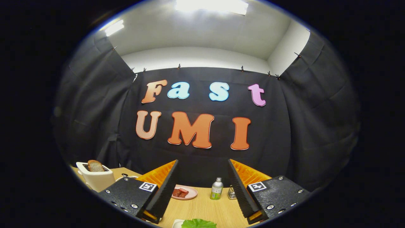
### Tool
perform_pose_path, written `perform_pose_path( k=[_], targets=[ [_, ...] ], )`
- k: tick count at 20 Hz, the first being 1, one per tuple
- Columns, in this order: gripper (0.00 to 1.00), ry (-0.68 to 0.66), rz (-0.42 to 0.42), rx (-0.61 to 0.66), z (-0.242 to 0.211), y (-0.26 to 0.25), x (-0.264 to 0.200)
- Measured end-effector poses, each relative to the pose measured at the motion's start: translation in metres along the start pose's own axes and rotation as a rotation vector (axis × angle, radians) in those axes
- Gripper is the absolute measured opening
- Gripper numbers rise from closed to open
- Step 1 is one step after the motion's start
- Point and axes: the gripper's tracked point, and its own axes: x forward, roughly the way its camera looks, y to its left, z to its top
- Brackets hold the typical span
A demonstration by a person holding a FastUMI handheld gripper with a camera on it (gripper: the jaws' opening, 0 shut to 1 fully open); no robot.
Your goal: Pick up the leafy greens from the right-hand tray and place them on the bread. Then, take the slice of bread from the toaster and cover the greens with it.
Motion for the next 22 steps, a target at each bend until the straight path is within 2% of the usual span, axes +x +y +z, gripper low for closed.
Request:
perform_pose_path(
  k=[6, 9, 14, 16, 22],
  targets=[
    [0.89, 0.014, 0.015, 0.004, -0.003, 0.002, 0.002],
    [0.93, 0.064, 0.019, 0.007, -0.016, 0.000, 0.004],
    [0.93, 0.145, -0.002, 0.027, -0.037, -0.009, 0.008],
    [0.93, 0.196, -0.014, 0.026, -0.051, -0.011, 0.012],
    [0.92, 0.393, 0.029, 0.022, -0.100, 0.002, 0.014]
  ],
)
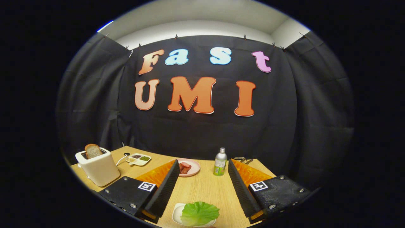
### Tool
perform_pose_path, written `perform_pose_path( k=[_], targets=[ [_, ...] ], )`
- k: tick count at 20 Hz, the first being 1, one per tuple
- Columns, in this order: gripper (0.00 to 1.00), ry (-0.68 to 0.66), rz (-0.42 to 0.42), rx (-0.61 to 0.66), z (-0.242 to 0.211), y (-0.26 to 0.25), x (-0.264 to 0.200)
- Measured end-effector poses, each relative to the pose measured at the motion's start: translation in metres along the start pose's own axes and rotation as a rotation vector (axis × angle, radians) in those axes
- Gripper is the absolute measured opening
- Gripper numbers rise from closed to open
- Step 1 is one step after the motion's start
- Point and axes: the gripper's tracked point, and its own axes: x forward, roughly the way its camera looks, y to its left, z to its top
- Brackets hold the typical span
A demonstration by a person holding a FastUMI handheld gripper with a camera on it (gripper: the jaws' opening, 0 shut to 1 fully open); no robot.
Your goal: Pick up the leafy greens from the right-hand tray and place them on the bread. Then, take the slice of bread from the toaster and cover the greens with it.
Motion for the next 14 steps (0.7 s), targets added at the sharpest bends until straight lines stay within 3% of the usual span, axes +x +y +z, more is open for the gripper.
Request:
perform_pose_path(
  k=[14],
  targets=[
    [0.91, 0.649, 0.052, 0.084, -0.161, 0.023, 0.026]
  ],
)
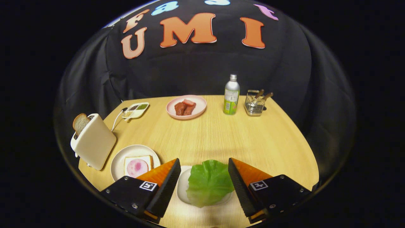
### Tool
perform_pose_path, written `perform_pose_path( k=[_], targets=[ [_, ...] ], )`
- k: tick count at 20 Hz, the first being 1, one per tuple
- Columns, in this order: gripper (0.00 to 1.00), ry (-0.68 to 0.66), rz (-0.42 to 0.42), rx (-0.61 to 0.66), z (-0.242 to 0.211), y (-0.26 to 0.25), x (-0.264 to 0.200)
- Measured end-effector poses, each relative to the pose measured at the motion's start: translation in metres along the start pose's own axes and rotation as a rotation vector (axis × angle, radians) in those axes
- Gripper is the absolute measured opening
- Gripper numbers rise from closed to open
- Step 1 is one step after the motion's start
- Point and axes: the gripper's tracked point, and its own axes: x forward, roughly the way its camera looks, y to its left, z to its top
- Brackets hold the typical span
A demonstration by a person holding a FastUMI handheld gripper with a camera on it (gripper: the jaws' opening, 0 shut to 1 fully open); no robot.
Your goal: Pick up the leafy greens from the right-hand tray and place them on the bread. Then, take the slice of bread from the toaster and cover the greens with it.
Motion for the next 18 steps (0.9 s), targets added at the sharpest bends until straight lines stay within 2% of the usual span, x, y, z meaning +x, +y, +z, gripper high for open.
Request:
perform_pose_path(
  k=[10, 15, 18],
  targets=[
    [0.88, 0.345, -0.066, 0.005, -0.078, -0.005, 0.045],
    [0.88, 0.410, -0.090, 0.011, -0.097, -0.006, 0.059],
    [0.83, 0.417, -0.093, 0.044, -0.097, -0.008, 0.060]
  ],
)
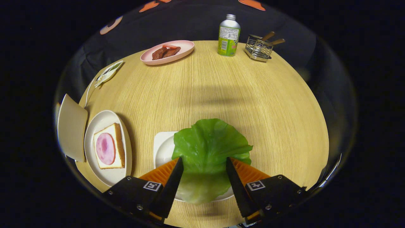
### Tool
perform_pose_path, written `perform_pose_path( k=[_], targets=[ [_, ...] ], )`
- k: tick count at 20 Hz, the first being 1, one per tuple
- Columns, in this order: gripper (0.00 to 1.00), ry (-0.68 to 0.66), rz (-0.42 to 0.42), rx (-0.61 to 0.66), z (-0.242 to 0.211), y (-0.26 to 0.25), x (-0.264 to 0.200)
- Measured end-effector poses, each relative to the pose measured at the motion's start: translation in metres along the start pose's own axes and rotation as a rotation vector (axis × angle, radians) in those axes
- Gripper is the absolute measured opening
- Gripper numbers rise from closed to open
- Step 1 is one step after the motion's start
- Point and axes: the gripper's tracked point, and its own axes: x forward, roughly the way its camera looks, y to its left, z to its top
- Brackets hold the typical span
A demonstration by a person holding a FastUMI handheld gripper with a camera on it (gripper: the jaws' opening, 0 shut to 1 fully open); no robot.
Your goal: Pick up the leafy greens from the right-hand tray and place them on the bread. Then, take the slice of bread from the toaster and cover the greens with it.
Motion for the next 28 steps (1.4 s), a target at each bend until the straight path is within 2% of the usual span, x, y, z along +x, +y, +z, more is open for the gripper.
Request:
perform_pose_path(
  k=[3, 5, 8, 10, 14, 21, 28],
  targets=[
    [0.73, -0.024, 0.008, -0.017, 0.003, 0.004, 0.001],
    [0.53, -0.038, 0.012, -0.015, 0.005, 0.003, 0.001],
    [0.14, -0.041, 0.036, 0.017, 0.006, 0.004, -0.001],
    [0.06, -0.056, 0.072, 0.048, 0.011, 0.009, -0.005],
    [0.03, -0.121, 0.149, 0.073, 0.025, 0.026, -0.026],
    [0.03, -0.214, 0.302, 0.010, 0.042, 0.083, -0.073],
    [0.03, -0.213, 0.409, -0.076, 0.037, 0.140, -0.079]
  ],
)
